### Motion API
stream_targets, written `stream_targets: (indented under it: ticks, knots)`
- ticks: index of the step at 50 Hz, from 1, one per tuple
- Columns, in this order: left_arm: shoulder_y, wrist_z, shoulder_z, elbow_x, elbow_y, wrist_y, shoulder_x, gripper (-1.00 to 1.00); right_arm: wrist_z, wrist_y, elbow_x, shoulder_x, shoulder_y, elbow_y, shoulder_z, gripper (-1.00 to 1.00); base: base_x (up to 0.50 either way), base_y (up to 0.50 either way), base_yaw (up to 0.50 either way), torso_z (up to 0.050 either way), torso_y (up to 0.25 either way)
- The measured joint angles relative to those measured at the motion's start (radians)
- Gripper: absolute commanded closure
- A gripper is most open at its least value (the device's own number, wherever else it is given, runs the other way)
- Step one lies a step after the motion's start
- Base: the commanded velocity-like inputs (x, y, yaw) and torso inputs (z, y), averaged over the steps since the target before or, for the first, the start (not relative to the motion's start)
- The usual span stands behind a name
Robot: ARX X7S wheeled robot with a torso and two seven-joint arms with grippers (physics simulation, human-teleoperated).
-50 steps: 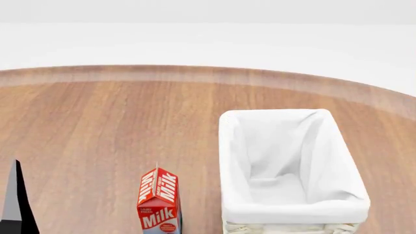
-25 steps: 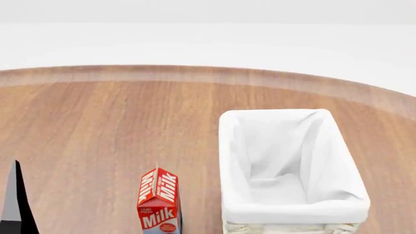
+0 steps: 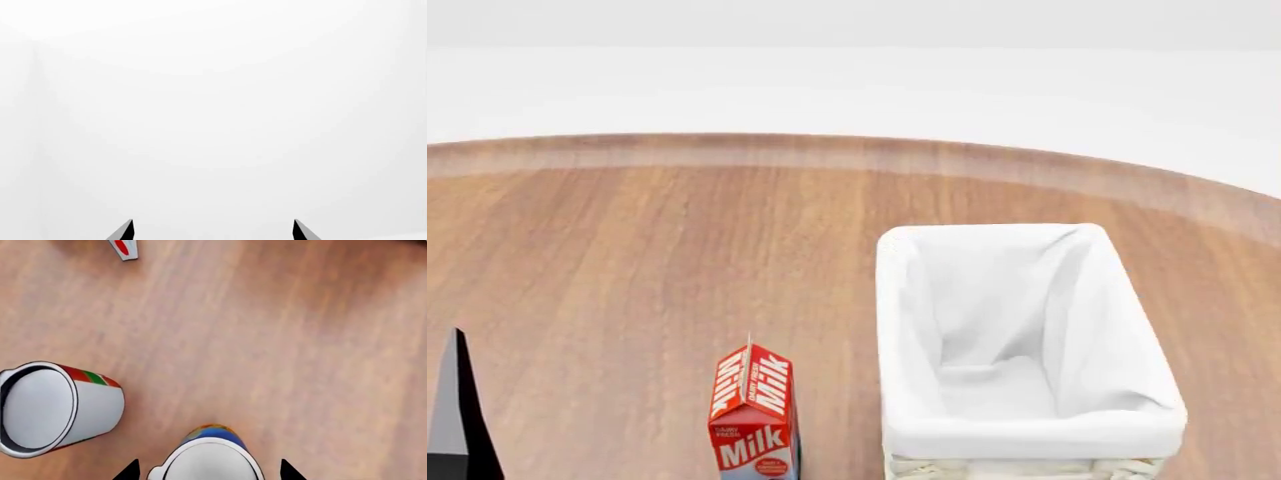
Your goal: Pick up the alphabet soup and the tomato sauce, and put them in the basket.
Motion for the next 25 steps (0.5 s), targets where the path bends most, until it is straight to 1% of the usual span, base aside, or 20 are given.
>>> stream_targets:
  ticks: [25]
  knots:
    - [0.003,-0.010,0.008,0.000,-0.004,0.009,-0.006,-1.00,-0.075,-0.055,-0.077,-0.025,-0.019,0.094,-0.035,-1.00,0.00,0.00,0.00,0.000,0.000]
